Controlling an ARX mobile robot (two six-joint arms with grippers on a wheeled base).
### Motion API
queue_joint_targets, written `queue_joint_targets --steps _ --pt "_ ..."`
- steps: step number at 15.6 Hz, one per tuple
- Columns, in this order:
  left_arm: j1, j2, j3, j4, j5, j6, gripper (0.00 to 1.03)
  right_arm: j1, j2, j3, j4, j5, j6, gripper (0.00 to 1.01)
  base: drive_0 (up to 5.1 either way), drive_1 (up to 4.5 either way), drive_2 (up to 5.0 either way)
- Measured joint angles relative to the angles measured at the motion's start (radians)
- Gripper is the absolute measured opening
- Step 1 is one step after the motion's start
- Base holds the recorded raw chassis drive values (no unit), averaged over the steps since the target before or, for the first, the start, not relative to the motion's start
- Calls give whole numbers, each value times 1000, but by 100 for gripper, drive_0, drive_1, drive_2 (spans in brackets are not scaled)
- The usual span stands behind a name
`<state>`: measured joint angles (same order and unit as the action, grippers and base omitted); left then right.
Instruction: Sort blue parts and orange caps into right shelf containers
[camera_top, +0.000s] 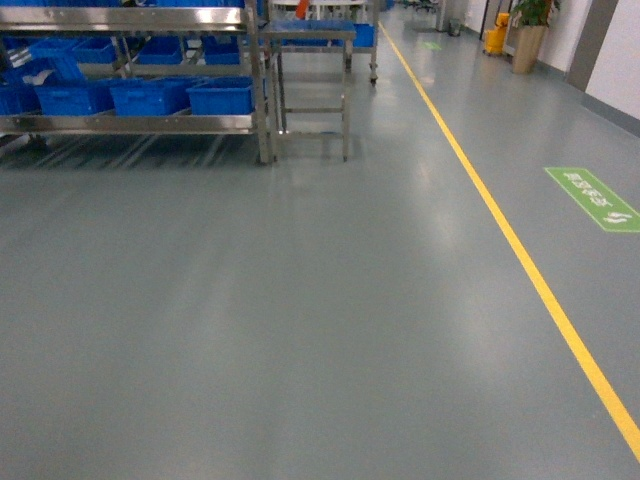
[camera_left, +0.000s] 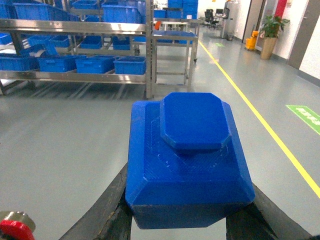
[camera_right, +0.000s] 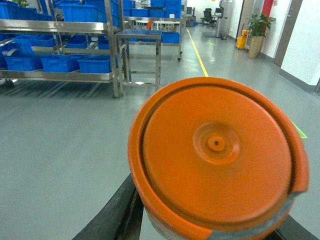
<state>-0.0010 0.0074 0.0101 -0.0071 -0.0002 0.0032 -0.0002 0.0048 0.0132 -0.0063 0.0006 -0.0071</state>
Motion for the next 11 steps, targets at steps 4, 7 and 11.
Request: queue_joint_targets --steps 4,7,11 --pt "0 0 0 2 0 0 42 0 0 0 0 0 0 42 7 440 -425" --pt "0 0 0 0 0 0 42 0 0 0 0 0 0 42 6 439 -427" --pt "0 0 0 2 0 0 42 0 0 0 2 0 0 42 -4 428 -436"
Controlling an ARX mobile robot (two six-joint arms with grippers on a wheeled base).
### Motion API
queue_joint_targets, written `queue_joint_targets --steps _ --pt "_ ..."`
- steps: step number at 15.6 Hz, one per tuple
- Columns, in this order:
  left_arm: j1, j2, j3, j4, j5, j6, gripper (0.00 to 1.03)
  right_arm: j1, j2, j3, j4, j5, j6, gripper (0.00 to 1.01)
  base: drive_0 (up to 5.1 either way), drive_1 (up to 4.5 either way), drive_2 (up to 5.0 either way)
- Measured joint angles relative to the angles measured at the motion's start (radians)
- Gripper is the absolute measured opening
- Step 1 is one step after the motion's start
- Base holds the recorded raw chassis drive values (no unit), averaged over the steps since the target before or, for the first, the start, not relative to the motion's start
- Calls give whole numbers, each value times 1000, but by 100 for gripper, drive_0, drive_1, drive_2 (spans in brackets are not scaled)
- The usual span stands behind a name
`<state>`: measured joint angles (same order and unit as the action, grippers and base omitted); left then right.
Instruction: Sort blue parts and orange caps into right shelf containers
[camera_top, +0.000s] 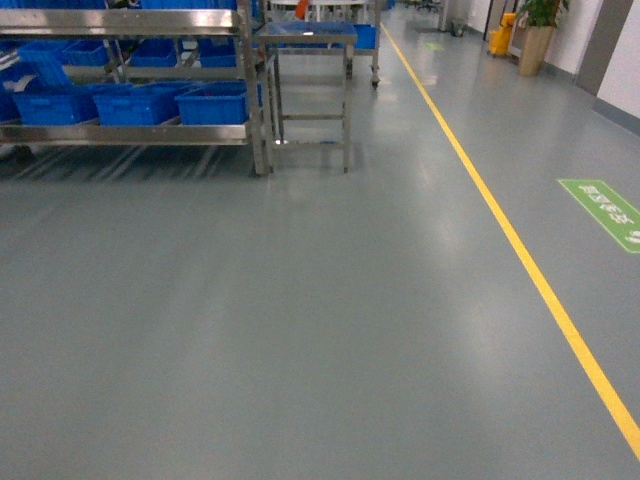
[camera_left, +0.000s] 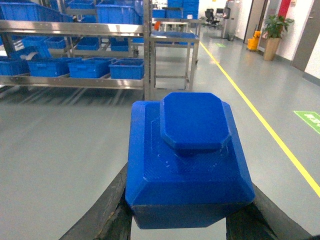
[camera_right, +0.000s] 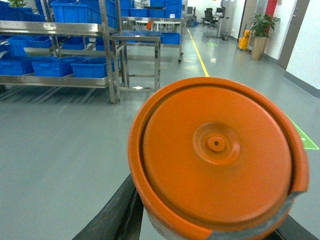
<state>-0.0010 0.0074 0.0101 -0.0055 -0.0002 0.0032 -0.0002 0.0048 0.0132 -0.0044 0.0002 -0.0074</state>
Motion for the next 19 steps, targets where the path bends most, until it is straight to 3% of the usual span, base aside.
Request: queue_joint_targets --steps 19 --pt "0 0 0 -1 0 0 42 0 0 0 0 0 0 42 1 433 -430"
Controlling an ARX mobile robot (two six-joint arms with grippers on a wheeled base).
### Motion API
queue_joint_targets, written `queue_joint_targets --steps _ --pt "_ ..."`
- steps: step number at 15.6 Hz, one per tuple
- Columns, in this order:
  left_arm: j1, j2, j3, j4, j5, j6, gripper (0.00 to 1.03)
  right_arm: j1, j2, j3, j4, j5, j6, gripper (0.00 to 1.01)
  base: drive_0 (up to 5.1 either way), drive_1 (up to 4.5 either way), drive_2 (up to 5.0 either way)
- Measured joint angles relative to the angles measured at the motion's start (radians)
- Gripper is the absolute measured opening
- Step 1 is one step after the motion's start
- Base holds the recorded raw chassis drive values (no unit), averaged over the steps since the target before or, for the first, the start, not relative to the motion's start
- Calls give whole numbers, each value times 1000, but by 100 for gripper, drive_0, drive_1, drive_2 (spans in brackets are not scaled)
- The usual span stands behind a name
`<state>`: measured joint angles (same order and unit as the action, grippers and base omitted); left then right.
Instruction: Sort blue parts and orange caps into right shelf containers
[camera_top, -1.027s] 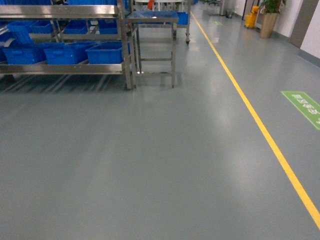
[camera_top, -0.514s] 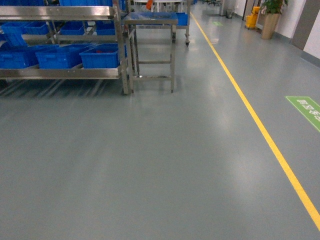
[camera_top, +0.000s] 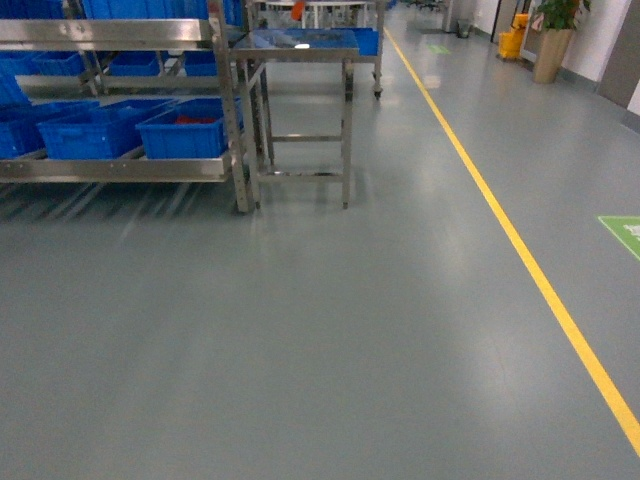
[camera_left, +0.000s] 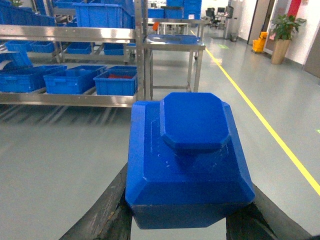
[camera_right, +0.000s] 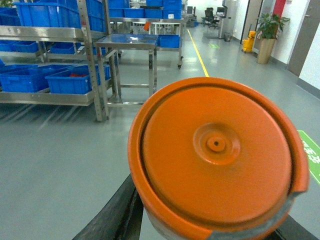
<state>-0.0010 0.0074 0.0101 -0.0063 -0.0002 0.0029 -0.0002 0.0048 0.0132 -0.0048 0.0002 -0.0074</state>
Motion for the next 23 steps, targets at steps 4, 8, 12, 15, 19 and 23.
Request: queue_joint_targets --steps 4,8,12,15,19,23 --pt "0 0 0 -1 0 0 42 0 0 0 -3 0 0 42 -2 428 -432" --pt "0 0 0 -1 0 0 42 0 0 0 2 0 0 42 -2 429 -432" --pt "0 0 0 -2 0 0 42 0 0 0 -2 0 0 42 0 430 -430" --pt "0 0 0 0 0 0 42 0 0 0 2 0 0 42 5 436 -425" --pt "0 0 0 3 1 0 42 0 0 0 -1 0 0 42 6 436 -424" --pt "0 0 0 0 0 0 42 0 0 0 -3 0 0 42 5 435 -425"
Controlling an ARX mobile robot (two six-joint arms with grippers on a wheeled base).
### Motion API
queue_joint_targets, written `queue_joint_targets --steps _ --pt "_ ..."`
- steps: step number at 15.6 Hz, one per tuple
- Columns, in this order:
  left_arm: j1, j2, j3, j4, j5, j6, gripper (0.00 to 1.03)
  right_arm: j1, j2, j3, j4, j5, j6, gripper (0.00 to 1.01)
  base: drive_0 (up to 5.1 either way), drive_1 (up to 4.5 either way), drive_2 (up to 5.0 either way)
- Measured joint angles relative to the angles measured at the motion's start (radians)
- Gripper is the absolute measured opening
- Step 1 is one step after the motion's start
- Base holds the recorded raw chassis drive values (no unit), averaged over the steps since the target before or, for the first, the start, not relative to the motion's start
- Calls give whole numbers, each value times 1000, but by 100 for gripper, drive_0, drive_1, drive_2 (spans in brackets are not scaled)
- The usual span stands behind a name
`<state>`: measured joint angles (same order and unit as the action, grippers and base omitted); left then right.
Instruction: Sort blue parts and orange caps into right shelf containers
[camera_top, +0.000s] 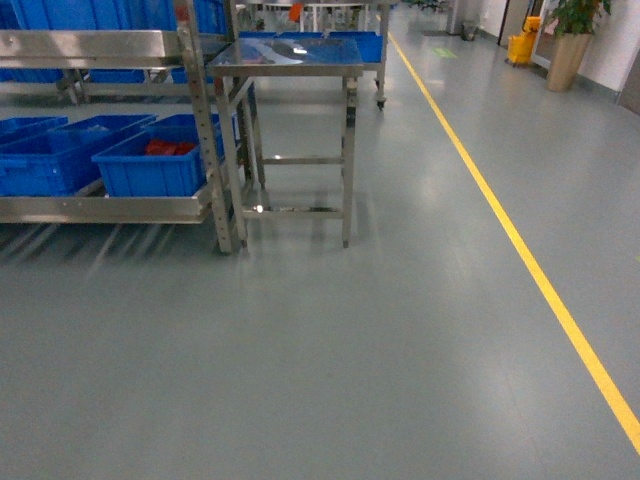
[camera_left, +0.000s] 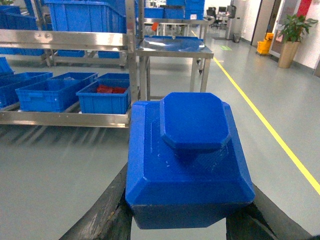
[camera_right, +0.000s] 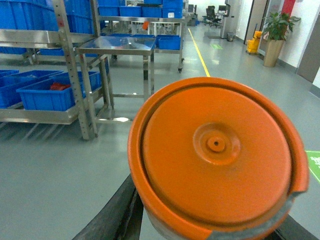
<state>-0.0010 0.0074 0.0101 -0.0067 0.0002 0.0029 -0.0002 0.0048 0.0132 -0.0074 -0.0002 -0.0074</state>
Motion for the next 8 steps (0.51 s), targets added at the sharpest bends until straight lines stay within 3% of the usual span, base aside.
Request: queue_joint_targets --steps 8 --pt "0 0 0 2 0 0 42 0 0 0 1 0 0 42 -1 430 -431"
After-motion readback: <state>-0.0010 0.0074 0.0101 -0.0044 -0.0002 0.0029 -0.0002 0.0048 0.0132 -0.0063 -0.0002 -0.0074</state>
